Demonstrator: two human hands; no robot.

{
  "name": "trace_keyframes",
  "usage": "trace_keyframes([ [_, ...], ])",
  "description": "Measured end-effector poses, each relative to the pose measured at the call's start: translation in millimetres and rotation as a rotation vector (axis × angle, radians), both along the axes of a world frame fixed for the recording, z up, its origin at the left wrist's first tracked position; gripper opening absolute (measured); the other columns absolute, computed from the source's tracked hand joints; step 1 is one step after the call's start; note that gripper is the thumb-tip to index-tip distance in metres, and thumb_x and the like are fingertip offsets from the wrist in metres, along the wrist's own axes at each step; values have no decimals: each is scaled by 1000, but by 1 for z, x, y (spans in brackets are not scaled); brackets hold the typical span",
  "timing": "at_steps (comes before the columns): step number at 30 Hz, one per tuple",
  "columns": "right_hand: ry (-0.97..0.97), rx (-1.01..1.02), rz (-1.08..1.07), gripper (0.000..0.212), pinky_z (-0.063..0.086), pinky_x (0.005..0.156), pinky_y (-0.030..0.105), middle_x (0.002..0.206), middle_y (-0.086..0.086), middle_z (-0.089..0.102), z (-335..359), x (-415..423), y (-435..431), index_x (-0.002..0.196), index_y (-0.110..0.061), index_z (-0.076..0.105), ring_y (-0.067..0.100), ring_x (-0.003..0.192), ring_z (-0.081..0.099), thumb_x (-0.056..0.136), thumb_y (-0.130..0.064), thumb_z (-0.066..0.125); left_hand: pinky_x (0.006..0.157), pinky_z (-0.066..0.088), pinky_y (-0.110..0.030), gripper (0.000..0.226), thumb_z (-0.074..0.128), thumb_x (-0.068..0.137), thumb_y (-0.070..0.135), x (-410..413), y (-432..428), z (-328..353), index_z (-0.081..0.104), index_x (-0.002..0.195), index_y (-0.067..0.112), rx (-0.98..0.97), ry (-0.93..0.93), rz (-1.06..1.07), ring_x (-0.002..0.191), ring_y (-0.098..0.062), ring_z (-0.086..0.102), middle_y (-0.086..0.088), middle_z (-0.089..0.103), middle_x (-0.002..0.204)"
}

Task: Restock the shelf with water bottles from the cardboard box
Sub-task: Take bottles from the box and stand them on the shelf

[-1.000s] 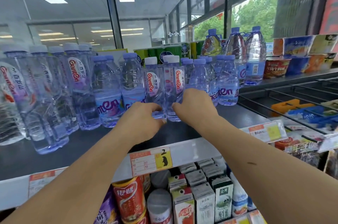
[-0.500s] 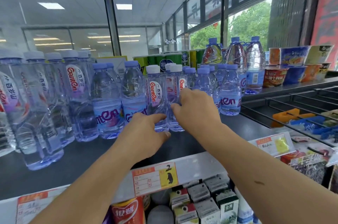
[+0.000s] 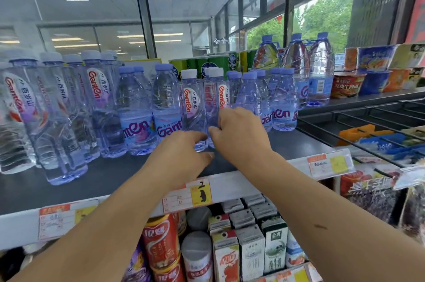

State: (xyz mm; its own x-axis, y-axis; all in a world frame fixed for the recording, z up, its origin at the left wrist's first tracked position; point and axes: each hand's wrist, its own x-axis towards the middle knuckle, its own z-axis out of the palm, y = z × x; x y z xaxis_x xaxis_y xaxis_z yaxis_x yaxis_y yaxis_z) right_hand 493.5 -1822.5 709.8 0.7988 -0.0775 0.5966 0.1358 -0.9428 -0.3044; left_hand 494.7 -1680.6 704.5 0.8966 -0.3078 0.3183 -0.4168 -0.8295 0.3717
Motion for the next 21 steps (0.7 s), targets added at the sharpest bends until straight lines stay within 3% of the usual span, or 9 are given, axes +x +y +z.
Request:
trace_keyframes([
  [3,-22,-13,4,24,45,72,36,97,7,54,-4,-30,1,96,-15,58,31,90,59,95,-39,55,68,42,-25,43,58,92,40,-31,-1,1,56,135,35,-49,-24,-17,108,-19,63,5,66,123],
  [4,-37,-5,6,25,46,71,35,99,6,55,-7,-44,2,97,-16,58,30,88,59,96,-40,54,68,44,-25,39,58,93,38,-44,0,1,59,132,34,-81,-45,-22,105,-17,63,6,66,119],
  [7,-87,41,14,26,48,70,36,95,1,54,-24,-95,7,92,-18,58,27,83,58,95,-44,56,90,49,-32,33,62,92,34,-82,10,-13,65,124,30,-218,-163,-36,108,-13,61,7,65,120],
  [11,-46,44,-9,26,42,64,33,93,0,56,-69,-157,27,90,-20,60,23,81,55,93,-45,58,80,45,-22,25,64,90,29,-134,31,-60,72,114,25,-391,-266,-91,90,-6,63,6,72,107],
  [13,20,41,-32,24,40,63,32,94,-1,55,-106,-181,43,91,-20,61,21,80,52,93,-43,58,82,47,-24,25,64,88,32,-151,44,-99,73,110,25,-372,-178,-119,93,-10,64,6,73,105],
  [17,282,51,-52,19,43,61,34,90,0,52,-219,-223,74,87,-19,57,23,75,52,93,-37,59,84,53,-39,34,58,86,46,-182,72,-217,69,113,29,-230,215,-134,97,-20,65,4,70,110],
  [19,442,68,-61,23,42,57,33,84,1,49,-284,-245,86,80,-20,53,23,69,52,93,-37,60,83,53,-36,34,58,92,41,-203,85,-281,64,124,31,-88,364,-116,102,-22,63,3,65,125],
  [21,575,96,-77,22,44,58,33,84,4,52,-346,-269,92,79,-19,55,26,71,54,91,-36,60,83,52,-36,29,57,94,34,-223,95,-340,64,122,29,4,491,-107,102,-23,62,1,64,127],
])
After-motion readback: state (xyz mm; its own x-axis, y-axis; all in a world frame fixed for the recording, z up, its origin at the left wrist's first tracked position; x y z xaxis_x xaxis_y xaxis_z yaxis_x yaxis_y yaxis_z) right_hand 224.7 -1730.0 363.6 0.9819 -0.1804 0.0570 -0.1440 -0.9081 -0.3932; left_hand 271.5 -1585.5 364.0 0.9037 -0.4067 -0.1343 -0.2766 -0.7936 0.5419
